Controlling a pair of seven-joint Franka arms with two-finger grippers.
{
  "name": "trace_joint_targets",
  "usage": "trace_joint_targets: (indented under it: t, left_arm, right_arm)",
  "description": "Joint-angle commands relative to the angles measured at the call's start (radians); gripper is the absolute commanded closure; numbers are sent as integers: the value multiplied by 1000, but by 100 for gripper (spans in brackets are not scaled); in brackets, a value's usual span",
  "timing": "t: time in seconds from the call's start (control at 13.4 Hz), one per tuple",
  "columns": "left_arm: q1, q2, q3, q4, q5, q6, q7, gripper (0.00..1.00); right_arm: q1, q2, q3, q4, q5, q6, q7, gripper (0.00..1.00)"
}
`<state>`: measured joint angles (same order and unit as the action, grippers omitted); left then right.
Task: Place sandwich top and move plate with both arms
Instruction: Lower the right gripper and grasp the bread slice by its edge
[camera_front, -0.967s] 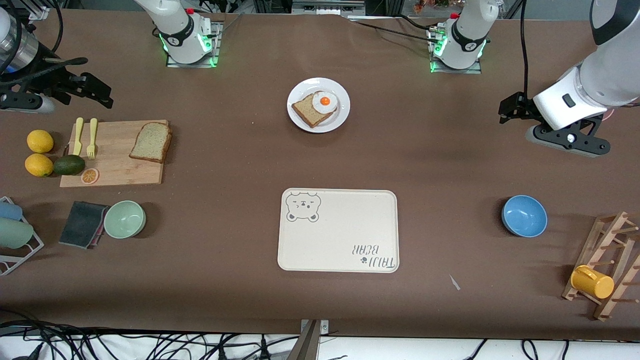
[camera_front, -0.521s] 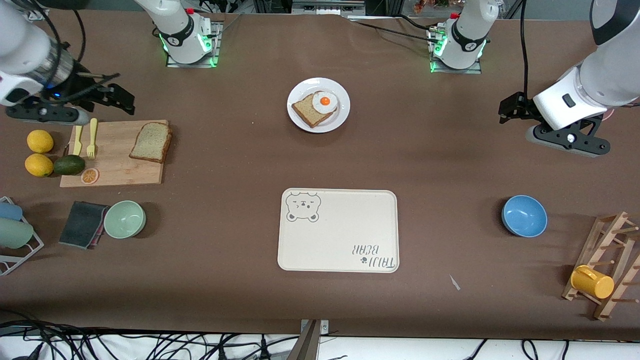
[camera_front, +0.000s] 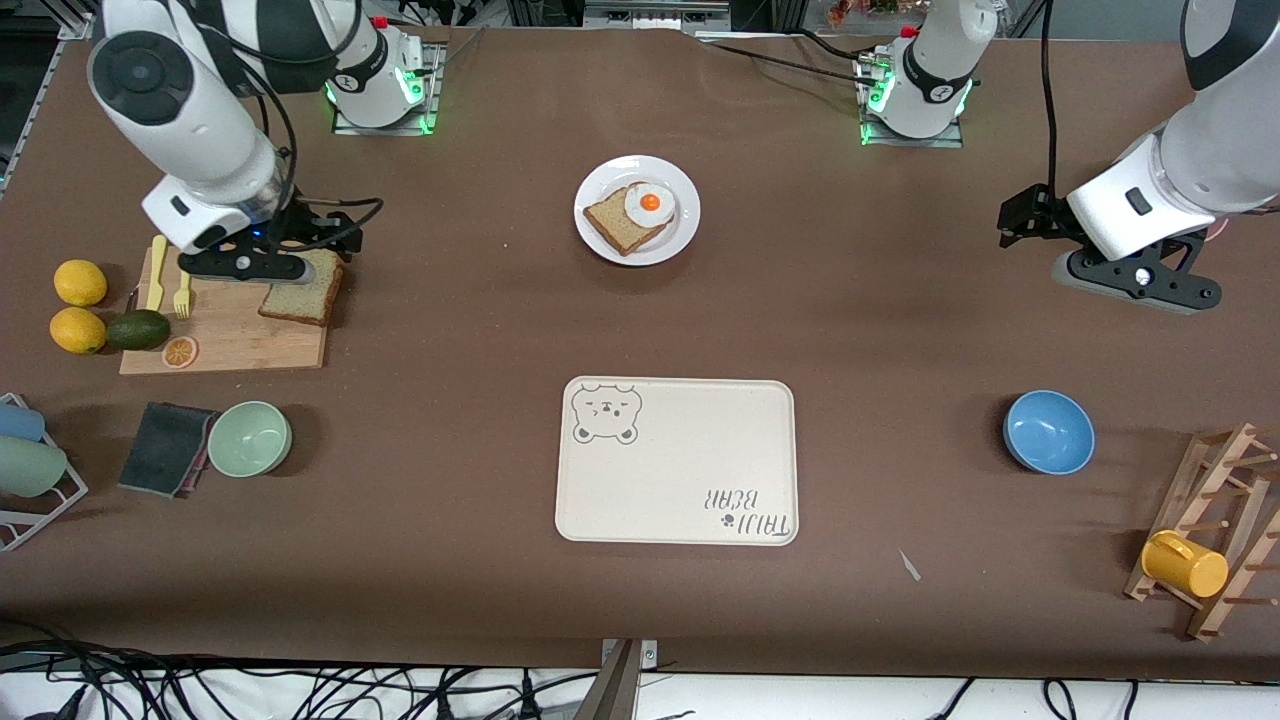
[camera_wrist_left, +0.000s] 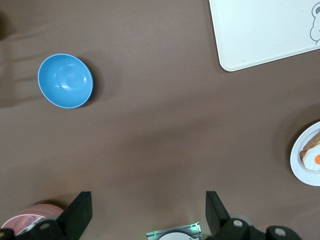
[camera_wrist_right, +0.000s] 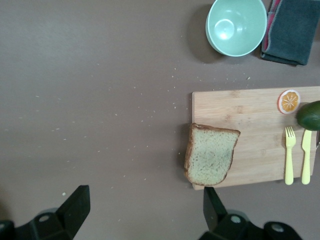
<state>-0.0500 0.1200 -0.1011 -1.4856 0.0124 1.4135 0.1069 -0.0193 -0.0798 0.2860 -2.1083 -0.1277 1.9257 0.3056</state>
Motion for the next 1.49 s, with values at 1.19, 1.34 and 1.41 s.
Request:
trace_joint_targets:
  t: [1.19, 1.34, 1.41]
  left_arm:
    - [12, -11, 4, 5, -34, -11, 5, 0]
    - [12, -11, 4, 5, -34, -11, 7, 0]
    - [12, -11, 4, 5, -34, -11, 5, 0]
  right_arm:
    - [-14, 299, 2, -322, -628, 303, 546, 5]
    - [-14, 313, -31, -320, -682, 303, 547, 10]
    - [-17, 328, -37, -319, -693, 306, 547, 13]
